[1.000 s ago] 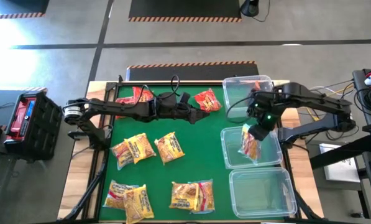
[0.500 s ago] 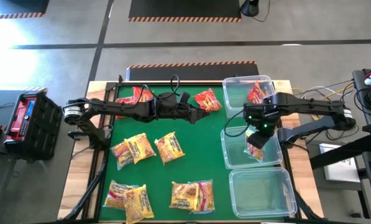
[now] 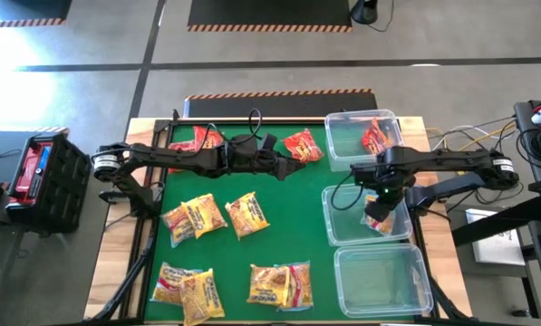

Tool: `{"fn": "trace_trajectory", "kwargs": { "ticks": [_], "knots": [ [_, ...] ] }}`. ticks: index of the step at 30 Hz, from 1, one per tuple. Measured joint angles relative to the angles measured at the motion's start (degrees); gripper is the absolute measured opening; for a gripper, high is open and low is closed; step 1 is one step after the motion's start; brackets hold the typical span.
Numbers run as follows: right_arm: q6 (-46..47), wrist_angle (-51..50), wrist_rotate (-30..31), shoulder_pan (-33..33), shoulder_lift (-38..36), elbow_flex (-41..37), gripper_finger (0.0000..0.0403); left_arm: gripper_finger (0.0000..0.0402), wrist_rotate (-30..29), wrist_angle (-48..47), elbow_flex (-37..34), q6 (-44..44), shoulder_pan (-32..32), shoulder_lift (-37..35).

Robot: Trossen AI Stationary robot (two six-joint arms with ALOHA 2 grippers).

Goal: Sort Maruchan noodles
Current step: Put the top blue noodle pack into the middle transparent bin

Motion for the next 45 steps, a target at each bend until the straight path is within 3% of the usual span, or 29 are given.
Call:
{"fn": "trace_trajectory", "kwargs": {
  "ticks": [6, 22, 45],
  "knots": [
    [0.1, 0.04, 1.58, 0.0, 0.0, 0.85, 0.0008, 0.0204, 0.02, -0.02, 0.0, 0.0, 0.0, 0.0],
    [2.21, 0.13, 1.51, -0.02, 0.0, 13.8, 0.0008, 0.0204, 0.02, -0.04, 0.0, 0.0, 0.0, 0.0],
    [5.89, 0.08, -3.76, -0.02, 0.02, 7.73, 0.0008, 0.0204, 0.04, -0.39, -0.02, -0.08, 0.0, 0.0]
  ]
}}
